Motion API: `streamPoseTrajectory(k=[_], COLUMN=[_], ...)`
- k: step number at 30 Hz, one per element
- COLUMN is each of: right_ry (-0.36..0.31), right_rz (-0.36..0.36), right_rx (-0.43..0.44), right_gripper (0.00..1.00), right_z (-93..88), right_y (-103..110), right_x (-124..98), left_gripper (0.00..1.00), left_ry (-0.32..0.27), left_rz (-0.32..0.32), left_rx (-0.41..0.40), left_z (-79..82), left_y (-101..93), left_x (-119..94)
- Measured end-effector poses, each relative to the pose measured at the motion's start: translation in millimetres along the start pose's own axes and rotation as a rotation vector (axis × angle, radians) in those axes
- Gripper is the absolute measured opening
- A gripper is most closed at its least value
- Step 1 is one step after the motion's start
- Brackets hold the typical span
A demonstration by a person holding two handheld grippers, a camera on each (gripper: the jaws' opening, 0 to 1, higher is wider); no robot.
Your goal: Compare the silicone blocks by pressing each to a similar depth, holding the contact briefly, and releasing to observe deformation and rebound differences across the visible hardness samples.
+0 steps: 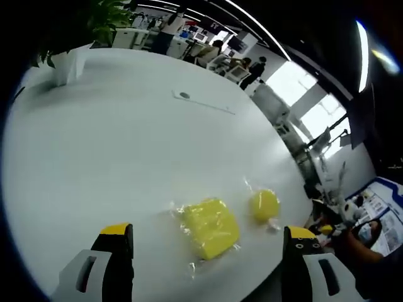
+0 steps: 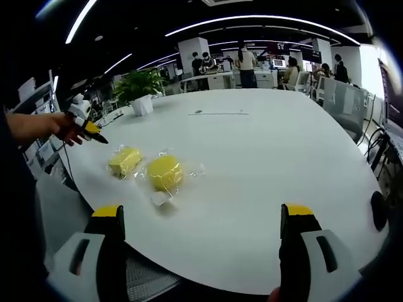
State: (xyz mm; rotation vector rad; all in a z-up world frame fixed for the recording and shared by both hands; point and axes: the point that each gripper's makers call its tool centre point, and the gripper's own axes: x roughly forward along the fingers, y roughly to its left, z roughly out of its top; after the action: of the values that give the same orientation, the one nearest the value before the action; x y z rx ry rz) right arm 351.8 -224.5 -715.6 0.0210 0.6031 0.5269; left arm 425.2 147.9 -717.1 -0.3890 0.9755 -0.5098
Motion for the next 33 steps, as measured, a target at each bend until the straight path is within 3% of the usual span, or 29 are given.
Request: streamPoseTrajectory(k=[10, 20, 28, 33], right_ry=[-0.034, -0.024, -0.021, 0.002], right_rz=[0.024, 0.013, 0.011, 0.013], right_rx=[0.011, 0.024, 0.048, 0.038], right_gripper=[0.96, 0.96, 0.96, 0.96], right_z=[7.5, 2.9, -0.8, -8.0], right_y=[1.7, -8.3, -8.5, -6.2], right_x=[-1.0, -3.4, -3.6, -1.3], left_gripper=[0.99, 0.91, 0.64, 0.51], left_ry=[0.041, 0.044, 0.064, 0.088], left_rz=[-0.01, -0.068, -0.102, -0.099], left_rx=[-0.018, -0.143, -0.226, -0.234], left_z=[-6.0, -16.9, -26.8, -30.7], left_y=[1.2, 3.4, 5.3, 5.5], left_x=[14.3, 28.0, 37.6, 43.6])
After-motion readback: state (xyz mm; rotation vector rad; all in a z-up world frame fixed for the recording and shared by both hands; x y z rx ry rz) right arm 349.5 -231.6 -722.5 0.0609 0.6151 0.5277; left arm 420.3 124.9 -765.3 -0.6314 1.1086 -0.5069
